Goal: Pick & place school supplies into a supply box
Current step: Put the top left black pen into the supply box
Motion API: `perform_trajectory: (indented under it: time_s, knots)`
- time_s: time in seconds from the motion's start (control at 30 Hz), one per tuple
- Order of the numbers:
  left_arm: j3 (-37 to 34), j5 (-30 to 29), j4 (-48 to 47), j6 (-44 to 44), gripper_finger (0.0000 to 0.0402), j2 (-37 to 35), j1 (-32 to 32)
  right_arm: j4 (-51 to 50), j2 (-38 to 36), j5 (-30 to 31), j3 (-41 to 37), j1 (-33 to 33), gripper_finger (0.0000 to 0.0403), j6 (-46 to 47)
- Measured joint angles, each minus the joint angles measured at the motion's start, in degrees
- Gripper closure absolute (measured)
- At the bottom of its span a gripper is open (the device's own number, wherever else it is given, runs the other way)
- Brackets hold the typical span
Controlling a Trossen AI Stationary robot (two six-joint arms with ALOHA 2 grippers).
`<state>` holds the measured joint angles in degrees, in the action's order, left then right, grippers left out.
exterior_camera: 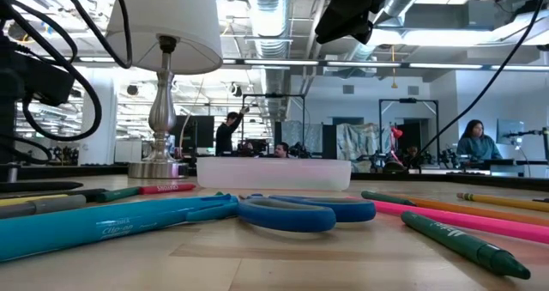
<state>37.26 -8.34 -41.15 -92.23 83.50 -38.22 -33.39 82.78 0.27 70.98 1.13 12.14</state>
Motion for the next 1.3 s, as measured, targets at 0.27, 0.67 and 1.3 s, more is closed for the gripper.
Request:
perform_trajectory:
  time_s: [0.27,0.67,1.3]
  knots:
    - [1.32,-3.87,-1.65,0.66,0.0383,0.26,0.07,0.00,0.00,0.00,0.00,0.00,0.0321,0.00]
    - [6.94,-7.55,-4.52,8.72,0.0382,0.15,5.03,0.00,0.00,0.00,-0.02,0.00,0.0321,-0.01]
    - [18.20,-10.17,1.68,58.86,0.0381,0.02,31.82,-4.31,0.00,1.18,-0.01,4.11,0.0321,6.61]
